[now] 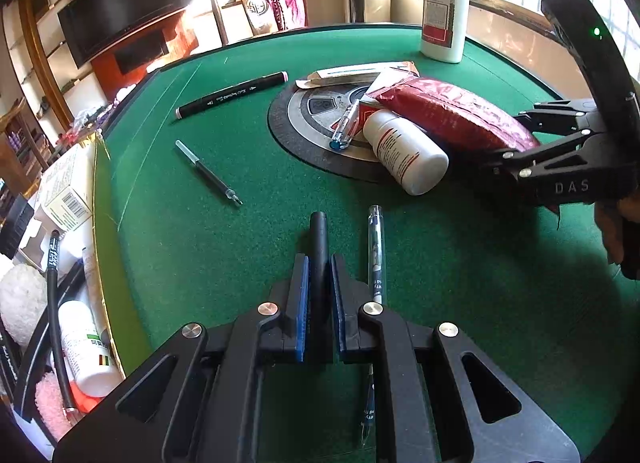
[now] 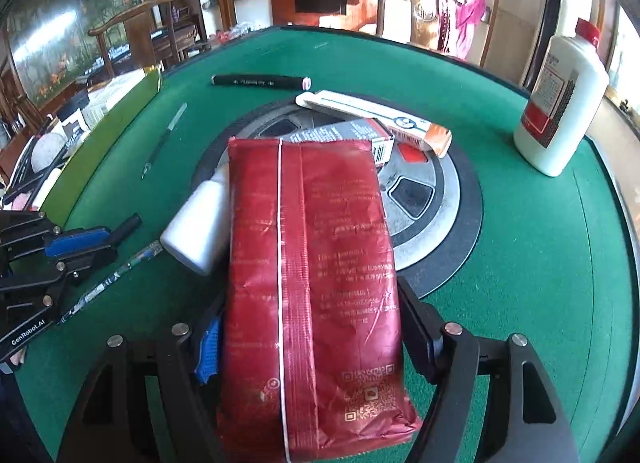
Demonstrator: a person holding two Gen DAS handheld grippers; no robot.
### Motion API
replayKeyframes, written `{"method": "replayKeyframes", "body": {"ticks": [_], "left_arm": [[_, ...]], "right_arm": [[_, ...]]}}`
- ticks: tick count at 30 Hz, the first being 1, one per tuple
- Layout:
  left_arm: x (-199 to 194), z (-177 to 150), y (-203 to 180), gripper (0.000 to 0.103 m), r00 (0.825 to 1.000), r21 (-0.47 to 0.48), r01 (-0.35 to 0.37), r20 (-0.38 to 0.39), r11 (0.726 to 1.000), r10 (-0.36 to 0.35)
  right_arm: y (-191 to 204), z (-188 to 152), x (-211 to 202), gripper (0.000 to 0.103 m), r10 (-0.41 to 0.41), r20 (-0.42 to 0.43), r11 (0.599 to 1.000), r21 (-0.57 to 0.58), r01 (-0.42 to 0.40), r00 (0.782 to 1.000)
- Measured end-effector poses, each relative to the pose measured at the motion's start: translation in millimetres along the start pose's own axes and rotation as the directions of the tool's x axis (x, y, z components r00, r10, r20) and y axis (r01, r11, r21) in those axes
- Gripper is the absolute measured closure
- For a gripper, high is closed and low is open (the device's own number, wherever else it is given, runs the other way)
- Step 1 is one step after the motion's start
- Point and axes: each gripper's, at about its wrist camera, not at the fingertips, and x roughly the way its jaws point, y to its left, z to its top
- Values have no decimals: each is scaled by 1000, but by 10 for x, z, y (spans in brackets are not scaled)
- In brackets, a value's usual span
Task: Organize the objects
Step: 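Lift and carry the pen with left tool while right tool carries pouch to tray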
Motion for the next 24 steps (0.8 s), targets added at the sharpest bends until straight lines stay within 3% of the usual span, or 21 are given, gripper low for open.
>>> {"method": "replayKeyframes", "body": {"ticks": [9,24], "left_arm": [[5,-7,-38,93,1000,20,-26,4,999,25],[-66,-21,-84,93,996,41,-76,50,996,74]], "right_arm": [[-64,-37,-81,46,12,28,999,46,-13,1000],[-36,-32,-341,48,-12,109,997,83,3,994]]}}
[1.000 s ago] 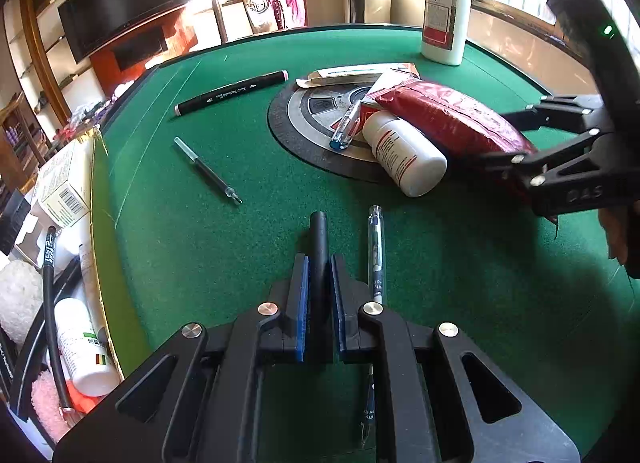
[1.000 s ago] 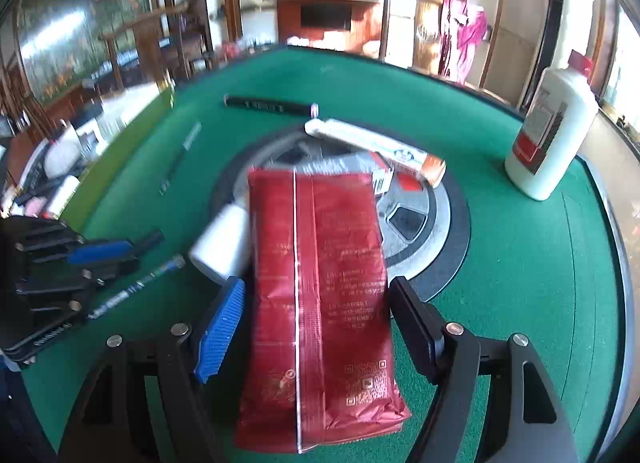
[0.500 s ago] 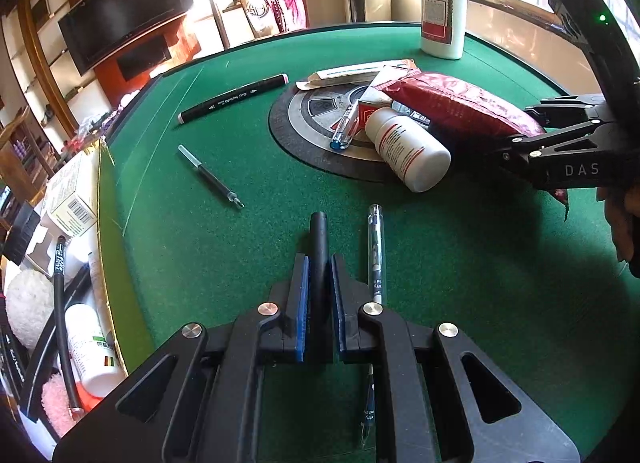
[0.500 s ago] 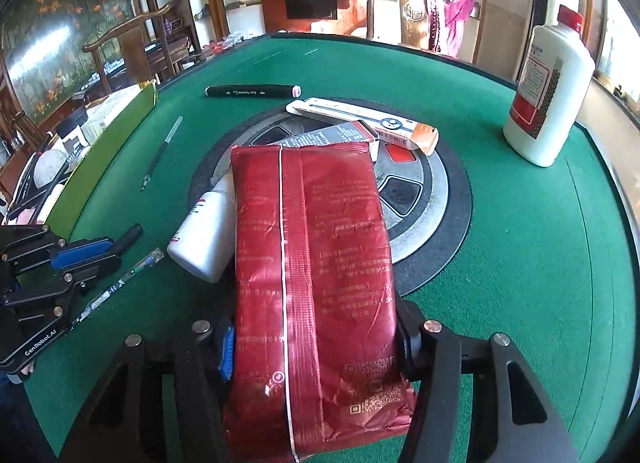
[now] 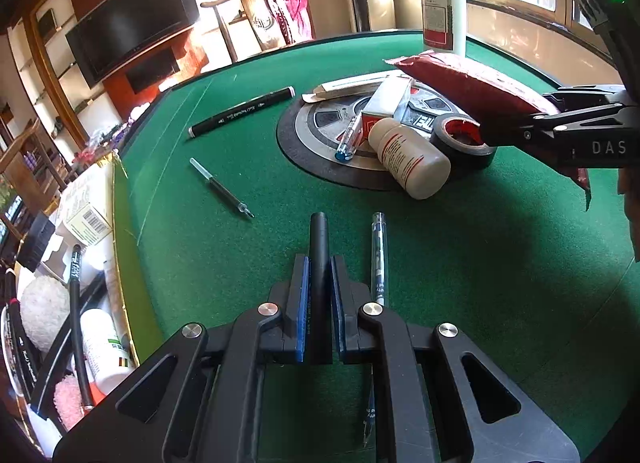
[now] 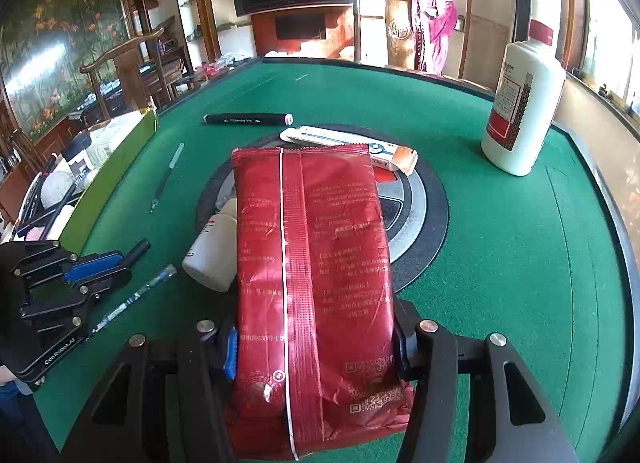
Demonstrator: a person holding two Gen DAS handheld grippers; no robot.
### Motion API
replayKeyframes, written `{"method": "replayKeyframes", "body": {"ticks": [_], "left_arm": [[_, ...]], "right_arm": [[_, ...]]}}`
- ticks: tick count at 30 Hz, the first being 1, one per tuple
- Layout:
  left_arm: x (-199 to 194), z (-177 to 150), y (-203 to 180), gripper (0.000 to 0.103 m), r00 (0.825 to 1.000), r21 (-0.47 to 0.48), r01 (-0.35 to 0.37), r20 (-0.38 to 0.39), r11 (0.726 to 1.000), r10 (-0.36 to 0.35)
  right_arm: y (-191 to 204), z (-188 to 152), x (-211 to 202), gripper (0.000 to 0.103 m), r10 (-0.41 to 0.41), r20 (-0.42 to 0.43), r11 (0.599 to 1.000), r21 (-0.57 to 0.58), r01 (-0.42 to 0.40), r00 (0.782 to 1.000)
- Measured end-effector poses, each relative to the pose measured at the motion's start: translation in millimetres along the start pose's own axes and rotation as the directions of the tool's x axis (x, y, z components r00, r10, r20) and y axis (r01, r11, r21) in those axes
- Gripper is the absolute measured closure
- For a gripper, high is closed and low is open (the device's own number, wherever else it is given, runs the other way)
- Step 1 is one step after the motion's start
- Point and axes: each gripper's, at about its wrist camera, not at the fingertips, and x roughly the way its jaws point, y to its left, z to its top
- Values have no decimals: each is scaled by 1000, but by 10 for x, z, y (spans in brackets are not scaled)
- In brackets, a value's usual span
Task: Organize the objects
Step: 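Lift and carry the pen with left tool while right tool carries pouch to tray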
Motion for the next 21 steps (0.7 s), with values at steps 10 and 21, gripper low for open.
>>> {"method": "replayKeyframes", "body": {"ticks": [10,21], "left_arm": [[-125,-8,32,93,998,-16,-24,52,1000,25],[-391,-71,168,93,991,-66,-61,115,996,69]], "right_arm": [[154,-20,-238,48,24,73,999,41,-27,997],[395,-44,-418,48,69,134,995,60,-78,989]]}}
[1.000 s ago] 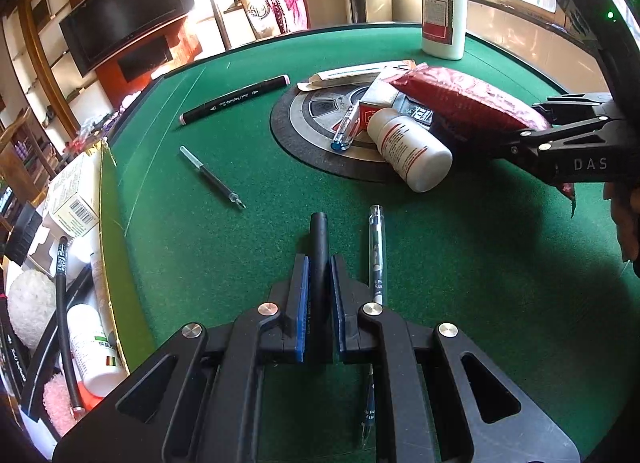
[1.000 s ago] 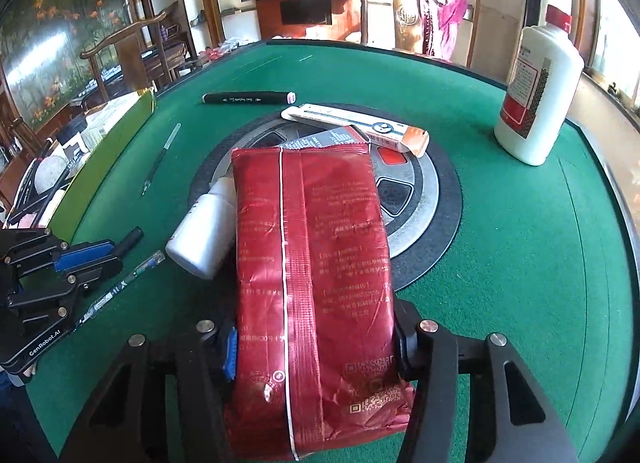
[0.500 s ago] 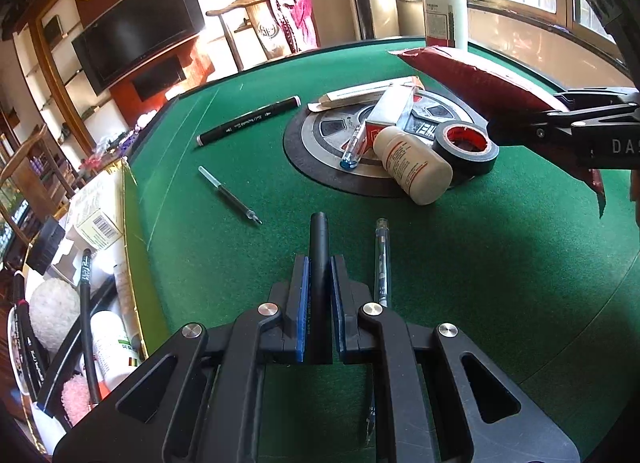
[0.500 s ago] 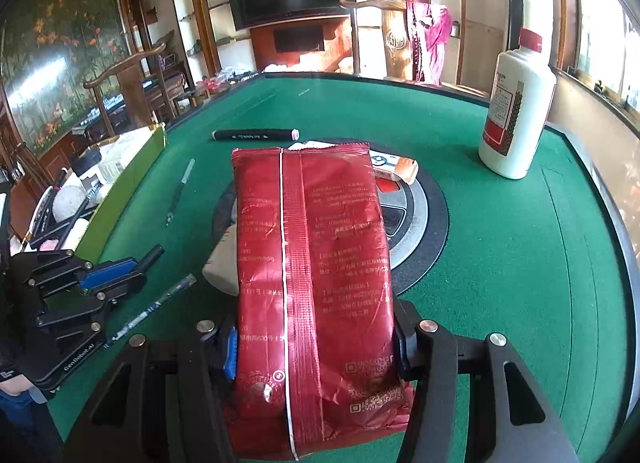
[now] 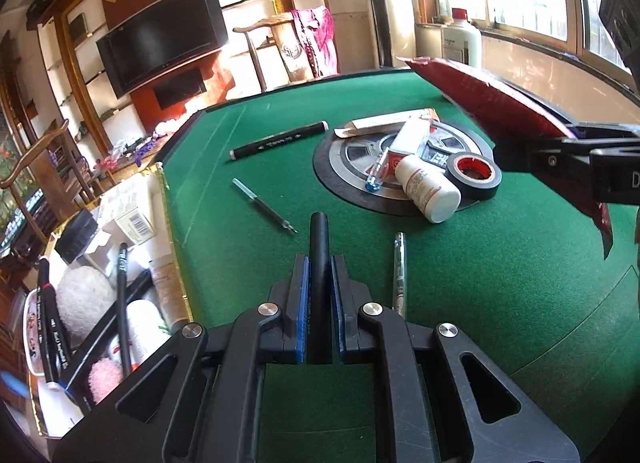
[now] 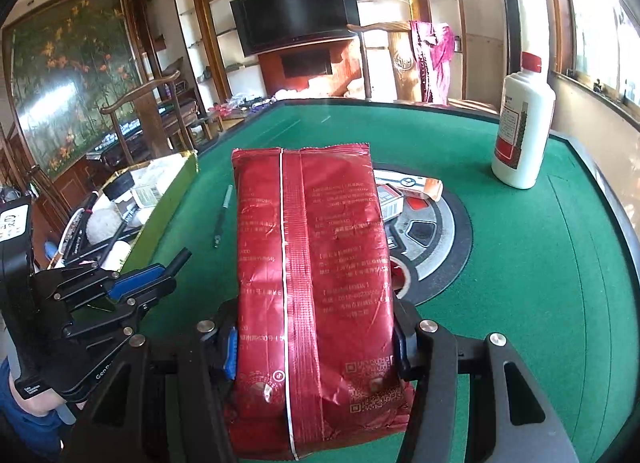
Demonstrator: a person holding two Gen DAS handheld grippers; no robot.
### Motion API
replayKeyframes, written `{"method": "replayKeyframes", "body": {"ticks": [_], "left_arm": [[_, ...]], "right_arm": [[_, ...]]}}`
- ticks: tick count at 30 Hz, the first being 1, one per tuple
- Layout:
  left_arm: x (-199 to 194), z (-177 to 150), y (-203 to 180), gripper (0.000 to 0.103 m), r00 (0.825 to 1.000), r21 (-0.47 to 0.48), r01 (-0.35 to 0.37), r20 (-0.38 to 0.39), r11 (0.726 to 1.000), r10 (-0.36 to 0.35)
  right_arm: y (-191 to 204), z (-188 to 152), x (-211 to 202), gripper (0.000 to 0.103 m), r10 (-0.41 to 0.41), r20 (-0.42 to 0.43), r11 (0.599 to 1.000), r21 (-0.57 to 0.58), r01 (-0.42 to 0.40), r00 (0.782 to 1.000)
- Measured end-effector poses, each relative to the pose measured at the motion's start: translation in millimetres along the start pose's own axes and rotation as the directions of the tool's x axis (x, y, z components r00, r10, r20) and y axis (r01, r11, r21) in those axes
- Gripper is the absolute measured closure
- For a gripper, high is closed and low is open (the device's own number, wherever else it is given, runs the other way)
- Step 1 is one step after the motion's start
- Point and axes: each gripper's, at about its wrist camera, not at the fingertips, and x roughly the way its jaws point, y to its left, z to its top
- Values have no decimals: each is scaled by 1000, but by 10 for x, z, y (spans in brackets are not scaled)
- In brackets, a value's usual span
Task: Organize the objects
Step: 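Lift and carry the pen with left tool while right tool carries pouch to tray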
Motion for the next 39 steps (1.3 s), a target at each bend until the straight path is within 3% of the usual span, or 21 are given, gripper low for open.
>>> {"method": "replayKeyframes", "body": {"ticks": [24,39], "left_arm": [[-549,-156,627,93,994,-121,-67,73,990,76],[-637,-289,1120,93,991,-211,-92,75,973,110]], "right_arm": [[690,-103,103,48,124,-10,992,-20,-124,992],[1218,-10,294,48,189,-29,980,-52,-190,982]]}}
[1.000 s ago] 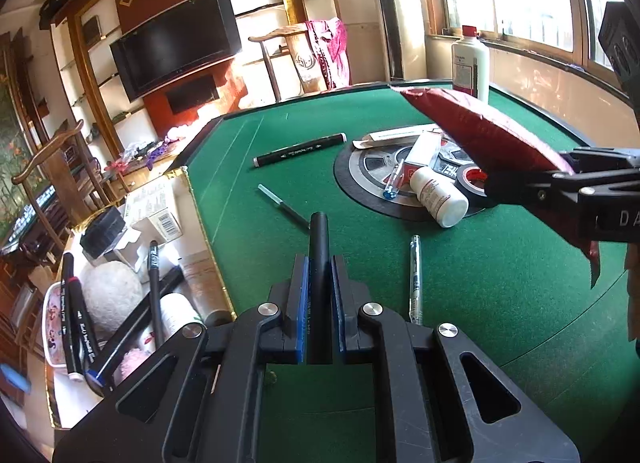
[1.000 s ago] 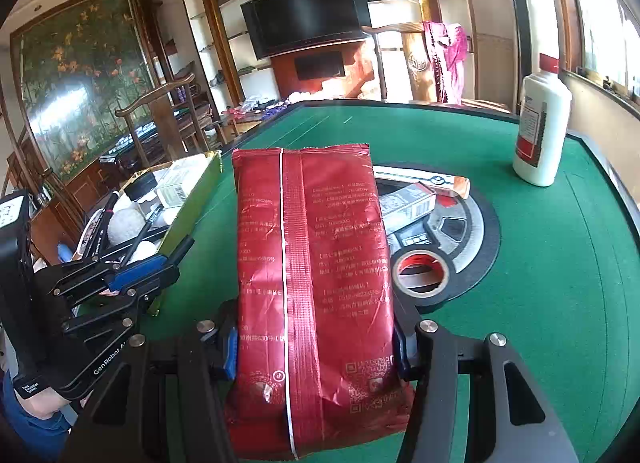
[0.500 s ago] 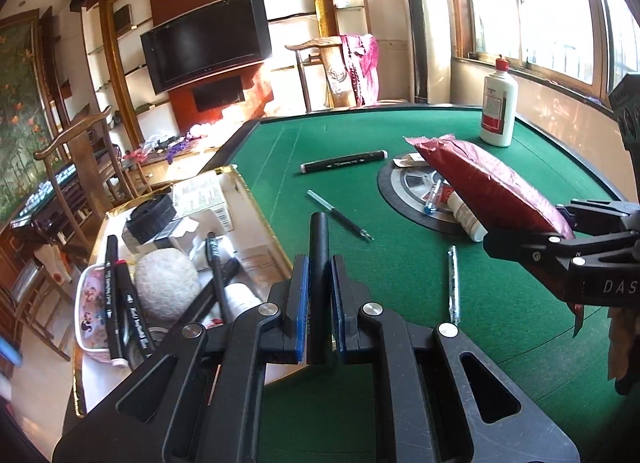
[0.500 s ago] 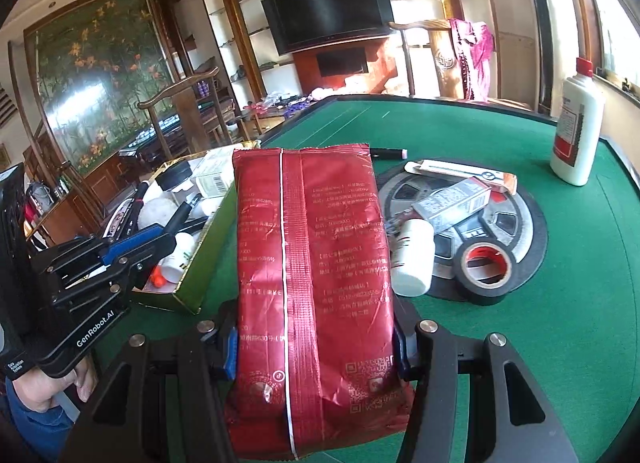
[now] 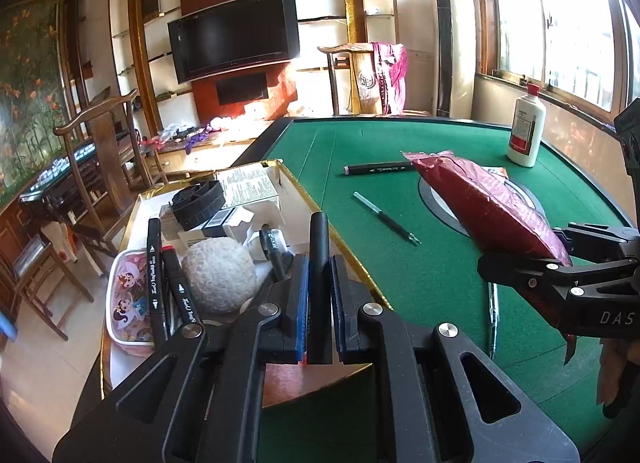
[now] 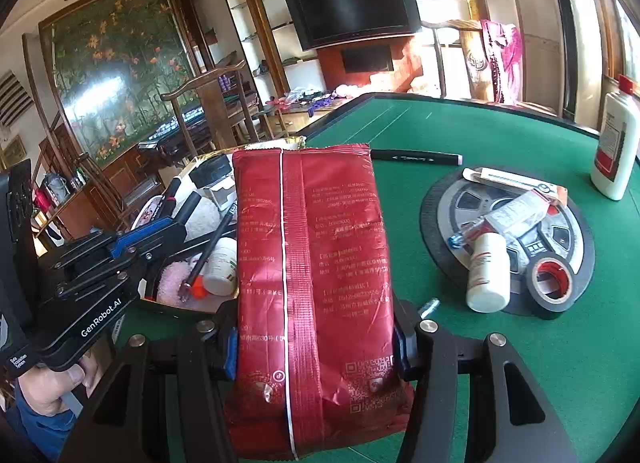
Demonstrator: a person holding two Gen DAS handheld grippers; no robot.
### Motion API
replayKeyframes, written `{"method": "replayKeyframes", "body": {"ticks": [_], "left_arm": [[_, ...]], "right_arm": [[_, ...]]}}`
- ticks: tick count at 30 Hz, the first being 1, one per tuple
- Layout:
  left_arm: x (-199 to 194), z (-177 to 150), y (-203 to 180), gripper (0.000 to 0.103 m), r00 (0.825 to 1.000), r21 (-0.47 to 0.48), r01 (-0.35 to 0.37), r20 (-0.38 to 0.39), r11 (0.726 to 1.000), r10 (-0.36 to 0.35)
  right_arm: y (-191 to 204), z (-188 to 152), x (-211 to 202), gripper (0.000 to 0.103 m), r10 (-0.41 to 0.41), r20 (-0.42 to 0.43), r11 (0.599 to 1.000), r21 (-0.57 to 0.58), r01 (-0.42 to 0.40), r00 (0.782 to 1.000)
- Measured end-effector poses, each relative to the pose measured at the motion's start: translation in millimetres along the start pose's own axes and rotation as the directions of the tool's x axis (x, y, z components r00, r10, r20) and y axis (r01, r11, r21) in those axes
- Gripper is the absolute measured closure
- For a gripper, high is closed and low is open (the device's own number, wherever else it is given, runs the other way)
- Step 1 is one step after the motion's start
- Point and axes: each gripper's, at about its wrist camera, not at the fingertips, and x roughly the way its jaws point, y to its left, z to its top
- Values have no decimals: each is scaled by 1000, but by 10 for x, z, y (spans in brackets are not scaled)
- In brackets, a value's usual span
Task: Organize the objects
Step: 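Lift and carry the pen with left tool while right tool carries pouch to tray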
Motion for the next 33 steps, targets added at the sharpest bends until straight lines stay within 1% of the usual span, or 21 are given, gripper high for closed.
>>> {"method": "replayKeyframes", "body": {"ticks": [9,13,16,19,23,28,30,33], "left_arm": [[4,17,254,93,1000,-50,-12,2,999,12],[12,41,477,93,1000,-98,1,-11,995,-2],[20,76,669,93,1000,-123,-6,-22,992,4],[90,136,916,93,998,-168,13,-54,986,-22],[214,248,1230,93,996,-206,4,-92,978,-23],[497,383,1580,93,987,-249,9,-154,968,-48],[643,409,1680,93,982,-273,10,-181,962,-62],[827,425,1771,93,974,-285,9,-216,958,-73]], "right_arm": [[208,120,191,48,22,-27,999,-28,-23,999],[361,226,300,48,33,-39,998,-59,-35,999],[483,341,412,48,45,-59,995,-82,-50,997],[589,472,550,48,51,-77,994,-95,-59,996],[706,652,758,48,68,-109,993,-93,-78,992],[843,866,1044,48,48,-138,992,-111,-64,989],[881,927,1158,48,40,-150,993,-105,-57,988],[915,969,1309,48,25,-165,996,-85,-39,986]]}}
